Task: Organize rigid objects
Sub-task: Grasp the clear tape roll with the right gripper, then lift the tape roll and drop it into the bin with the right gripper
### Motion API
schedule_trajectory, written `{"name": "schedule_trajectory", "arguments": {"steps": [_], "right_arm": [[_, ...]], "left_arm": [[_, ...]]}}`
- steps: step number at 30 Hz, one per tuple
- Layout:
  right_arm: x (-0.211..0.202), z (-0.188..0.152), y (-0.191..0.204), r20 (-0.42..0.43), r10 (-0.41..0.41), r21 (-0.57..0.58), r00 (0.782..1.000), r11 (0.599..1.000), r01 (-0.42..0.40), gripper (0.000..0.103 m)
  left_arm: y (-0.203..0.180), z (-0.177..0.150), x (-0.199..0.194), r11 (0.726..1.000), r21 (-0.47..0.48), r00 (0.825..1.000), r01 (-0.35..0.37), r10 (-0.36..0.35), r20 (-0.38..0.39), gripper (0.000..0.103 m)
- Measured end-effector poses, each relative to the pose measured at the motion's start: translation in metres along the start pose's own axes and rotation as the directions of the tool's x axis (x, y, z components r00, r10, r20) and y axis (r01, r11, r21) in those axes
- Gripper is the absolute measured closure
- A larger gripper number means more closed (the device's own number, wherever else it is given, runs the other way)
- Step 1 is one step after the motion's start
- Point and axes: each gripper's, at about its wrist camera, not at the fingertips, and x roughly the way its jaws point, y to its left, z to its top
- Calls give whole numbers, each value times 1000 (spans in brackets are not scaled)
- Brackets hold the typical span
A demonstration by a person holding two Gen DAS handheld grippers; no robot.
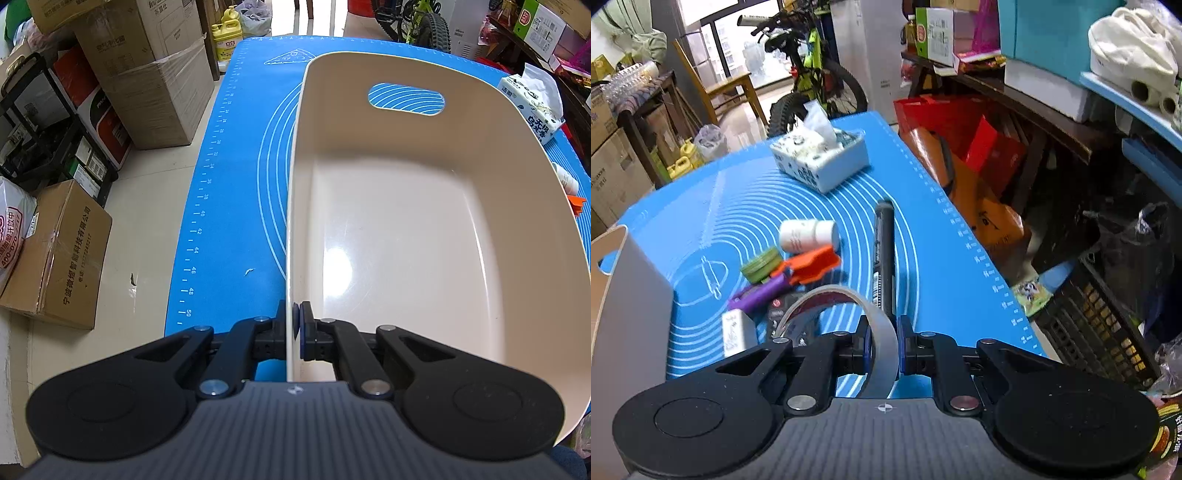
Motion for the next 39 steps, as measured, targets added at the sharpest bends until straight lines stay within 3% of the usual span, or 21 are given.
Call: {"name": "schedule_trajectory", "arguments": {"steps": [16, 23, 28, 32, 39], "right_arm": [[42, -22, -7, -140, 34, -23, 990, 999, -38, 78], [38, -21, -5, -111, 34, -56, 993, 998, -40, 76], [38, -23, -2, -114, 37, -94, 993, 994, -48, 85], [30, -20, 1, -68, 8, -127, 998, 992, -17, 88], [14, -12, 1, 1, 31, -111, 1000, 993, -31, 88]], "left_arm": [[-1, 0, 0, 1000, 3, 1000, -2, 2, -1, 97], [0, -1, 0, 1000, 2, 1000, -3, 3, 0, 97], [0, -2, 0, 1000, 2, 1000, -3, 3, 1, 97], [0, -2, 0, 1000, 1, 1000, -3, 3, 0, 97], [-1, -2, 0, 1000, 1, 1000, -1, 1, 0, 97]]}}
